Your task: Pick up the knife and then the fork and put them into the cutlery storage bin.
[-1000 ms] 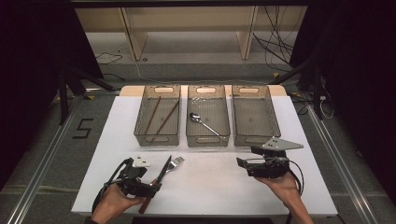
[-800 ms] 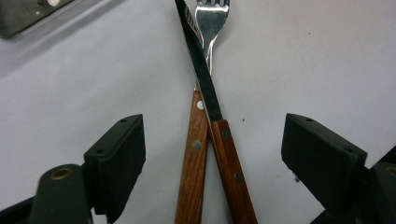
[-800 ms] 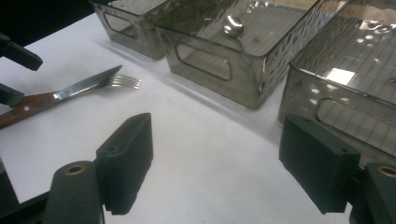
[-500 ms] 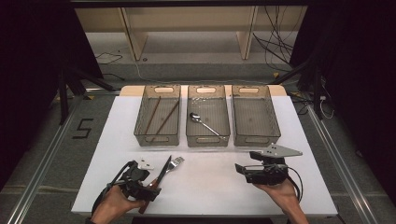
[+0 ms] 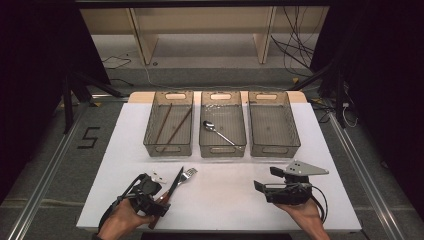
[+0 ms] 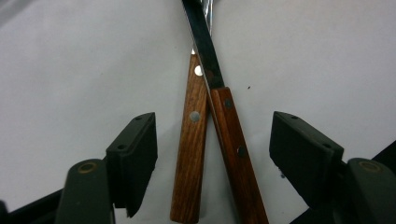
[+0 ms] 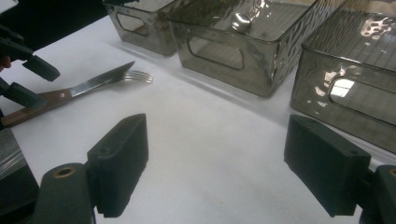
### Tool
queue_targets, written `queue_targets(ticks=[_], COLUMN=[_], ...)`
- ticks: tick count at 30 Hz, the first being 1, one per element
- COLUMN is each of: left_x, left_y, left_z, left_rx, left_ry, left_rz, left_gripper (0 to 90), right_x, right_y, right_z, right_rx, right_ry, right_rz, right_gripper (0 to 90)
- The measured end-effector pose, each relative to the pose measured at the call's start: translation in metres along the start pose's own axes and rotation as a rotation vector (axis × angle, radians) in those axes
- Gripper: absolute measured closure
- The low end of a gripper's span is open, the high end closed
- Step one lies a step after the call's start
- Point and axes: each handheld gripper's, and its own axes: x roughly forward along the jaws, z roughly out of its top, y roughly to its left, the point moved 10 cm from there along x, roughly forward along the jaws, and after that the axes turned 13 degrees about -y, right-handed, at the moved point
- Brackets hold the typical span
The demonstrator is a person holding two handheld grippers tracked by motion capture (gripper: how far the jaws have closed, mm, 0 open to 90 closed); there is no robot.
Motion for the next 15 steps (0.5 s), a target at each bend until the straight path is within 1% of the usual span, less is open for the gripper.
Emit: queue_targets(ticks=[3, 4, 6, 9, 10, 12, 13, 15], left_x=[0.0003, 0.0004, 0.0023, 0.0045, 0.0045, 0.0072, 0.0084, 0.0096], left_y=[-0.0011, -0.0011, -0.0015, -0.0031, -0.0031, -0.0022, -0.0027, -0.0045], left_z=[-0.0009, -0.0017, -0.003, -0.005, -0.005, -0.0074, -0.0074, -0.008], left_rx=[0.0, 0.005, 0.014, 0.025, 0.025, 0.05, 0.055, 0.065], left_ry=[0.008, 0.018, 0.034, 0.055, 0.055, 0.082, 0.082, 0.09], left_rz=[0.0, 0.003, 0.017, 0.012, 0.012, 0.038, 0.042, 0.035], left_gripper=[35.4, 35.8, 36.3, 37.7, 37.9, 39.2, 40.3, 44.0], right_x=[-0.0003, -0.0001, 0.0002, 0.0007, 0.0007, 0.0005, 0.0004, 0.0007], right_y=[0.0009, 0.0012, 0.0017, 0.0031, 0.0031, 0.003, 0.003, 0.0029], right_z=[-0.0005, -0.0006, -0.0004, -0.0008, -0.0008, -0.0015, -0.0016, -0.0015], right_rx=[-0.001, -0.003, -0.004, -0.006, -0.006, -0.006, -0.005, -0.003], right_ry=[0.001, 0.001, 0.002, 0.005, 0.005, 0.005, 0.006, 0.006], right_rz=[0.005, 0.008, 0.009, 0.016, 0.016, 0.018, 0.019, 0.019], right_gripper=[22.7, 22.8, 22.9, 23.0, 23.0, 23.4, 23.5, 23.7])
